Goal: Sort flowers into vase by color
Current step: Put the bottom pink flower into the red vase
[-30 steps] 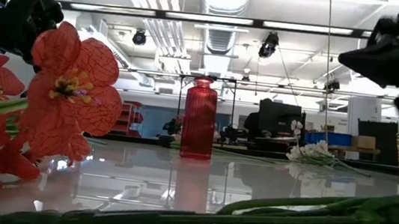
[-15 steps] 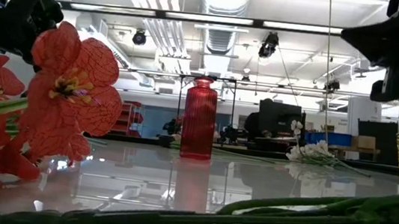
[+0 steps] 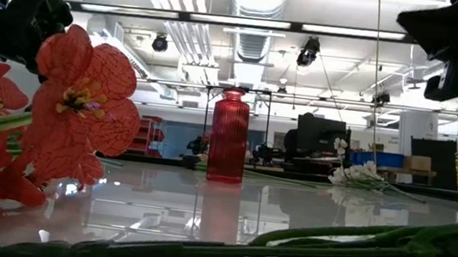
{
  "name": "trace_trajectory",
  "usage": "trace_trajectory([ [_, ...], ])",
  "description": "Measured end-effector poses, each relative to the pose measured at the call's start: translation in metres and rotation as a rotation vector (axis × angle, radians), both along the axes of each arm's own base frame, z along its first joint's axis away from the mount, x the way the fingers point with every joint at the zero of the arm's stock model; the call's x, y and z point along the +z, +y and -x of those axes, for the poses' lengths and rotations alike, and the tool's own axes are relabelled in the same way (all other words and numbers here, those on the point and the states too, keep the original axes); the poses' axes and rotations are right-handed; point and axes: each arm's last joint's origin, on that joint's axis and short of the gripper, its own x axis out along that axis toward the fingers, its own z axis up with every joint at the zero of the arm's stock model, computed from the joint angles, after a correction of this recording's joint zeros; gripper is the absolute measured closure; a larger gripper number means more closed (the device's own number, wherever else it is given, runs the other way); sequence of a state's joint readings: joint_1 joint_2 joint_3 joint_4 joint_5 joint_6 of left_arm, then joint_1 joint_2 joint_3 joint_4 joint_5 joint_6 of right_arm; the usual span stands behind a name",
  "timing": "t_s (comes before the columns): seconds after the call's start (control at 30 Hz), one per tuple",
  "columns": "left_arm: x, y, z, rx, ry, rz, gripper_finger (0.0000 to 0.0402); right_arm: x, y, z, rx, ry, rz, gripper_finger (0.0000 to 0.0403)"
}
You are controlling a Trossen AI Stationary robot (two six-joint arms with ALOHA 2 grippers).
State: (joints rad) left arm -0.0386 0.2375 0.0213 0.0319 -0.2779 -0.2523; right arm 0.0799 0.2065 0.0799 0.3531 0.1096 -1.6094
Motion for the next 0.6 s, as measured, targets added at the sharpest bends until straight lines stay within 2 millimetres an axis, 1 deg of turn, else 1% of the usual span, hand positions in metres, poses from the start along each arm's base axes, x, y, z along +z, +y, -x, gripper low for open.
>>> trace_trajectory([
  [0.03, 0.0, 0.0, 0.0, 0.0, 0.0, 0.0, 0.0326, -0.001, 0.001, -0.001, 0.041, 0.011, -0.045, 0.039],
  [0.1, 0.0, 0.0, 0.0, 0.0, 0.0, 0.0, 0.0326, -0.005, 0.003, -0.002, 0.128, 0.034, -0.209, 0.039],
  [0.23, 0.0, 0.0, 0.0, 0.0, 0.0, 0.0, 0.0326, -0.01, 0.003, -0.007, 0.163, 0.083, -0.475, 0.039],
  [0.3, 0.0, 0.0, 0.0, 0.0, 0.001, 0.0, 0.0326, -0.013, 0.003, -0.011, 0.186, 0.119, -0.646, 0.039],
  [0.37, 0.0, 0.0, 0.0, 0.0, 0.002, 0.0, 0.0326, -0.014, 0.004, -0.014, 0.236, 0.146, -0.915, 0.039],
  [0.47, 0.0, 0.0, 0.0, 0.0, 0.003, 0.0, 0.0326, -0.017, 0.006, -0.017, 0.338, 0.199, -1.454, 0.039],
  [0.53, 0.0, 0.0, 0.0, 0.0, 0.003, 0.0, 0.0326, -0.018, 0.006, -0.019, 0.363, 0.221, -1.795, 0.039],
  [0.6, 0.0, 0.0, 0.0, 0.0, 0.003, 0.0, 0.0326, -0.02, 0.006, -0.02, 0.371, 0.222, -2.097, 0.039],
])
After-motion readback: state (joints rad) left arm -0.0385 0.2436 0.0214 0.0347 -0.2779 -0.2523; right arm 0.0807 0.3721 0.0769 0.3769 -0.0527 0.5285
